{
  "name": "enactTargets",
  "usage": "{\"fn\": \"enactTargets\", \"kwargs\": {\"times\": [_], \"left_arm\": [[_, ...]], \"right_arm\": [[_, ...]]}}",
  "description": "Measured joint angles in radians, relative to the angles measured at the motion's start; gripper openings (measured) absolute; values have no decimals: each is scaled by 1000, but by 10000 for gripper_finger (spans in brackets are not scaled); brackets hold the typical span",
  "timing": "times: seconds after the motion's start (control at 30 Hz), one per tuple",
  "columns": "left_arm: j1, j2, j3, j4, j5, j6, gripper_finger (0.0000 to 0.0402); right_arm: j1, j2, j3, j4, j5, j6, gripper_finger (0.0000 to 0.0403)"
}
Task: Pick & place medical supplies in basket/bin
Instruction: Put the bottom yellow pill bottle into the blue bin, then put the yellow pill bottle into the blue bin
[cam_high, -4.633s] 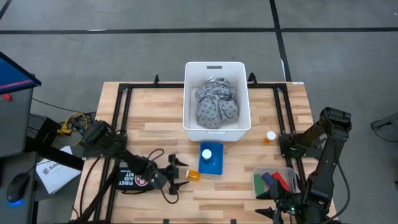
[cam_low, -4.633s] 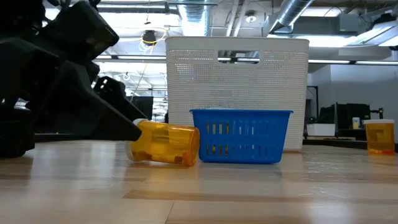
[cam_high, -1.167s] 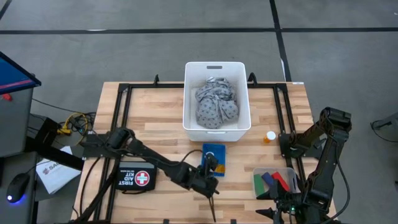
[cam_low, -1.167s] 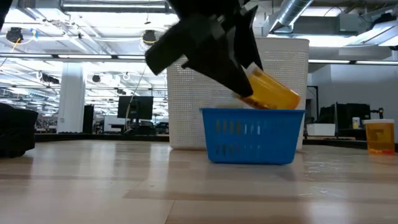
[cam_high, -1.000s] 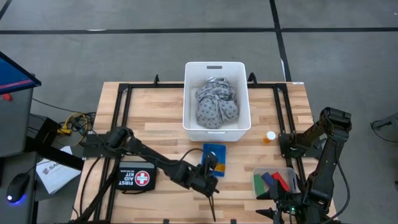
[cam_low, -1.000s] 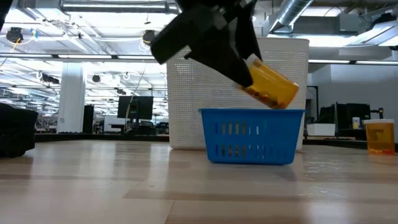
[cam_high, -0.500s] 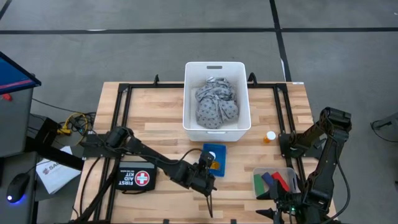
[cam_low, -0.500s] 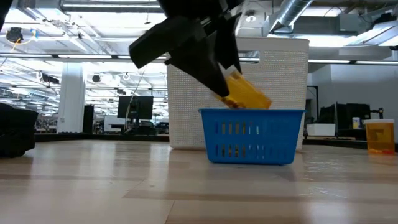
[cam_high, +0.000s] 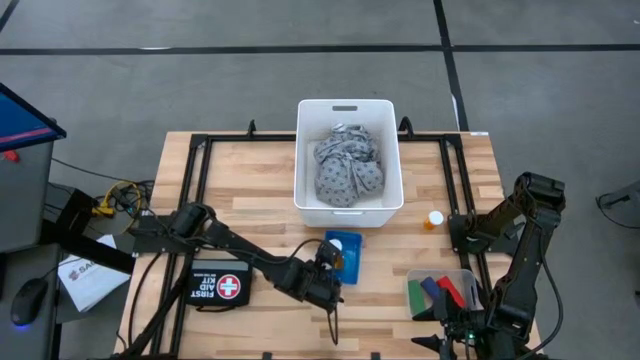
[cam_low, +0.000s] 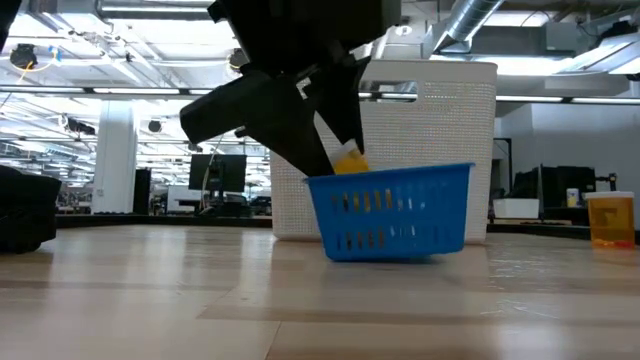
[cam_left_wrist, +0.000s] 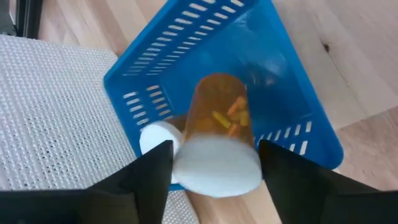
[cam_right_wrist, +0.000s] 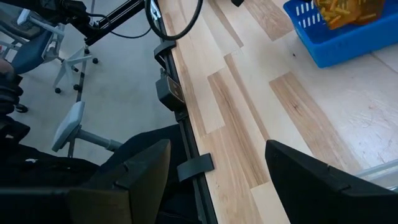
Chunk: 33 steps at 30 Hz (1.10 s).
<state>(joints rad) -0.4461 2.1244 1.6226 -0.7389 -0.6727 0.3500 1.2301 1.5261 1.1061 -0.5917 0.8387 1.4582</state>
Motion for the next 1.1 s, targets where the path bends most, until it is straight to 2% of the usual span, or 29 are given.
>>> {"fn": "enactTargets", "kwargs": {"times": [0.17, 0.3, 0.63, 0.83, 0.93, 1.1], "left_arm": [[0, -3, 0, -2, -1, 0, 268], [-3, -24, 0, -8, -19, -8, 283], [-30, -218, 1, -24, -78, -122, 266], [-65, -335, -9, -145, -90, -351, 248], [-99, -402, -91, -107, -90, -458, 244], [-163, -525, -324, 52, -109, -585, 252]], "right_arm": [[0, 0, 0, 0, 0, 0, 260], [0, 0, 0, -1, 0, 0, 260], [0, 0, 0, -41, 0, -2, 260], [-5, 1, -23, -88, -4, 24, 260], [-20, 0, -30, -161, -27, 120, 260], [-81, 0, -32, -363, -102, 273, 260]]}}
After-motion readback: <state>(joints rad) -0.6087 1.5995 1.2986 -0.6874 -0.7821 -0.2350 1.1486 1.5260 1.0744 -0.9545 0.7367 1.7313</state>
